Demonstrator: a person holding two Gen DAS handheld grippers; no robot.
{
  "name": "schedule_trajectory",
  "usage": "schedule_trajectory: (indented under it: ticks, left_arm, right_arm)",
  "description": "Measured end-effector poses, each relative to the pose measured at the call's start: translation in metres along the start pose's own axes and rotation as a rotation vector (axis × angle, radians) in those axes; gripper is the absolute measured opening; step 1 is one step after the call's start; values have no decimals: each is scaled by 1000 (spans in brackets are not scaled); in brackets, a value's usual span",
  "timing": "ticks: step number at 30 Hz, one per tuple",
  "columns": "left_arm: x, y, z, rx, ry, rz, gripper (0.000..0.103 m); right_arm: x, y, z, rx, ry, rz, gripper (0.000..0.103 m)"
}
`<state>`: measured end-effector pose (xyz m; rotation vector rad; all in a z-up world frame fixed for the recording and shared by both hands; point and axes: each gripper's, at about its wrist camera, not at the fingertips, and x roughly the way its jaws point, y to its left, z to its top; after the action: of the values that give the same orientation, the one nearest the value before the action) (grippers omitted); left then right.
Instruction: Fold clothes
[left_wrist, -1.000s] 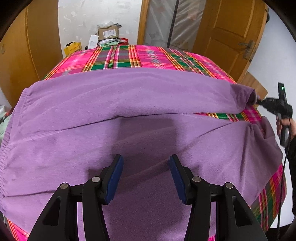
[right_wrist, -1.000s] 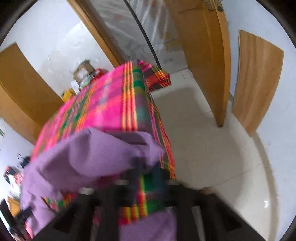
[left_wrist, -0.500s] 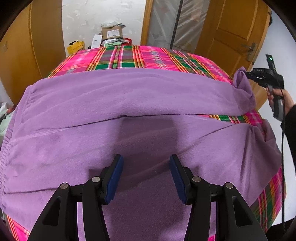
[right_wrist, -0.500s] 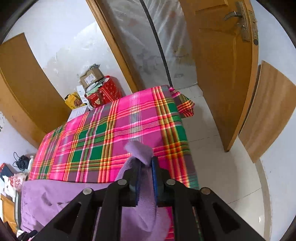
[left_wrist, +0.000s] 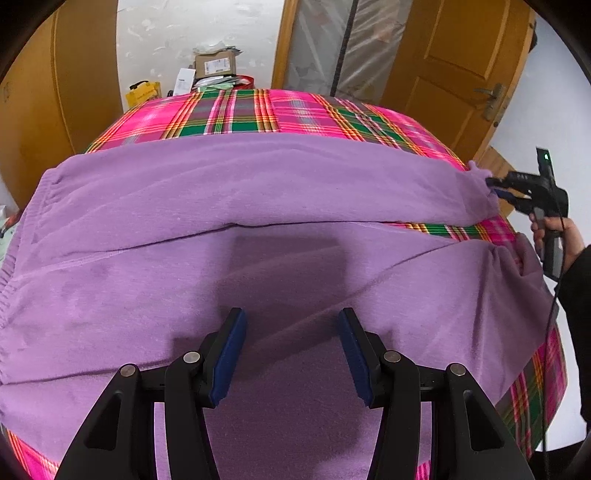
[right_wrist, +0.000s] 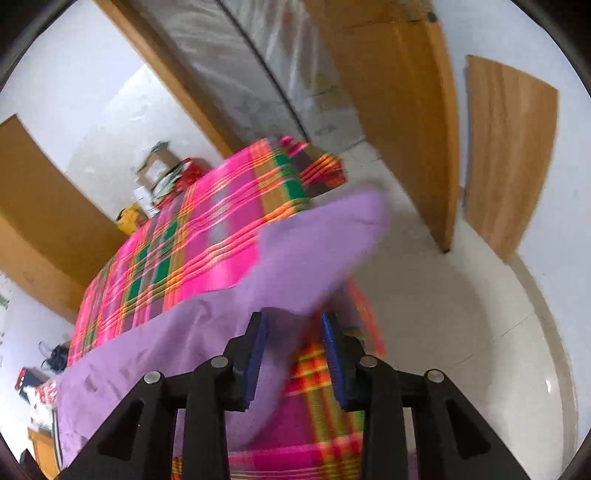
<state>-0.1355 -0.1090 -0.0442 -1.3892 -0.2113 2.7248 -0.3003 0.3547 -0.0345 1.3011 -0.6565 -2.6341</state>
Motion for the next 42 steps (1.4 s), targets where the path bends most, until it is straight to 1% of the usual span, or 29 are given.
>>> schedule_trajectory:
  ticks: [4,5,8,11,12,13,14,16,19,21,23,26,28,34,40,42]
  left_arm:
    - [-1,2,-1,-10,0,9,54]
    - [-1,2,0,-12,0,11,54]
    - [-2,3,-1,-18,-1,15,54]
    - [-4,4,-1,-20,-5,20,54]
    - [-5,5,-1,-21,-5,21,54]
    - [-4,6,-1,-22,-5,20,54]
    - [-4,7,-1,-23,-5,19,54]
    - [-4,9,-2,-25,-4,18,54]
    - [-2,10,-2,-26,-1,14,54]
    - [0,9,-2,-22,-1,13,54]
    - [1,8,-1,-18,-2,9,54]
    - [2,8,0,-16,-1,9,54]
    - [3,8,1,-15,1,10,54]
    - [2,8,1,-16,5,12,54]
    - [4,8,2,-9,7,21,54]
    - [5,7,3,-5,7,26,54]
  right_arm:
    - [3,50,9,-148,-55,48,33]
    - [8,64,12,-179,-48,57,33]
    - [33,101,18,-257,10,72,33]
    - [51,133,6,-329,71,96,33]
    - [55,141,2,-348,83,107,33]
    - [53,143,-2,-356,76,124,33]
    - [48,143,-4,-351,58,135,33]
    - [38,132,-3,-316,18,119,33]
    - [22,97,5,-217,-40,65,33]
    - [20,77,11,-167,-37,36,33]
    - [21,63,13,-138,-11,25,34]
    - [34,55,14,-120,39,51,34]
    - [42,52,15,-89,51,81,34]
    - [60,52,21,-4,47,158,35]
    - [58,40,28,80,3,200,37]
    - [62,37,28,109,11,205,40]
